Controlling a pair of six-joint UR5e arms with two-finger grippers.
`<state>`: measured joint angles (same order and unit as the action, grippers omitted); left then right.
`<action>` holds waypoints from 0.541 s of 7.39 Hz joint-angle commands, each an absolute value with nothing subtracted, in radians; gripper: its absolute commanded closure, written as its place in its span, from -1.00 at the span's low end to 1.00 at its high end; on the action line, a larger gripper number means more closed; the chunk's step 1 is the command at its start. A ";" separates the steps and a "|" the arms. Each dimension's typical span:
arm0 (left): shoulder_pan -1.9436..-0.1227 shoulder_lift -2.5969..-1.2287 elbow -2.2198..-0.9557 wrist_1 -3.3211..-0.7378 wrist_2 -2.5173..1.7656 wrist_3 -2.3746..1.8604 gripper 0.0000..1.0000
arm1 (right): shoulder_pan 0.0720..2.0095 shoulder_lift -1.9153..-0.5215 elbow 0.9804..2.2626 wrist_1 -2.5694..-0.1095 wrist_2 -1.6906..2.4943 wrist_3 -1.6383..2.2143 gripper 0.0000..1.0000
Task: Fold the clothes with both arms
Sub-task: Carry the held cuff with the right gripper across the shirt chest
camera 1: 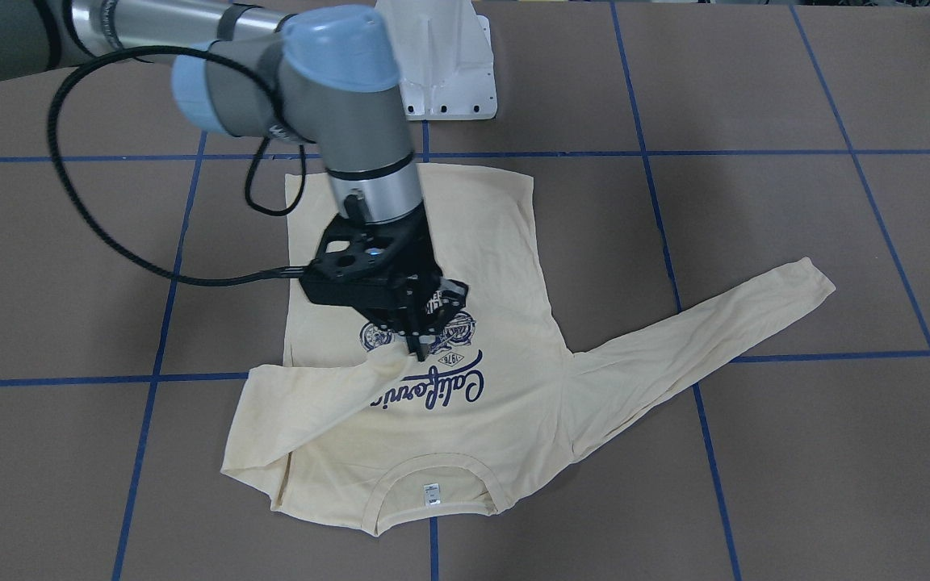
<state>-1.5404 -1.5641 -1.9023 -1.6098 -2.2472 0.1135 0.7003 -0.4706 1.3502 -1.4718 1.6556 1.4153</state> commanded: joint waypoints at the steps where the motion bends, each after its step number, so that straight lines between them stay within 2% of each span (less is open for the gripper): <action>1: -1.540 -1.565 -1.899 -1.611 -2.249 0.114 -1.00 | 0.613 -0.257 1.095 -1.488 1.510 1.451 1.00; 2: -1.540 -1.565 -1.899 -1.611 -2.249 0.114 -1.00 | 0.579 -0.253 1.085 -1.486 1.459 1.474 1.00; 3: -1.540 -1.565 -1.902 -1.611 -2.249 0.114 -1.00 | 0.562 -0.180 0.990 -1.482 1.441 1.506 0.71; 4: -1.540 -1.565 -1.902 -1.611 -2.249 0.114 -1.00 | 0.554 -0.113 0.888 -1.441 1.436 1.526 -0.97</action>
<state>-1.5401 -1.5646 -1.9011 -1.6107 -2.2488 0.1135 0.5715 -0.1905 1.0011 -1.4731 1.4552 1.4976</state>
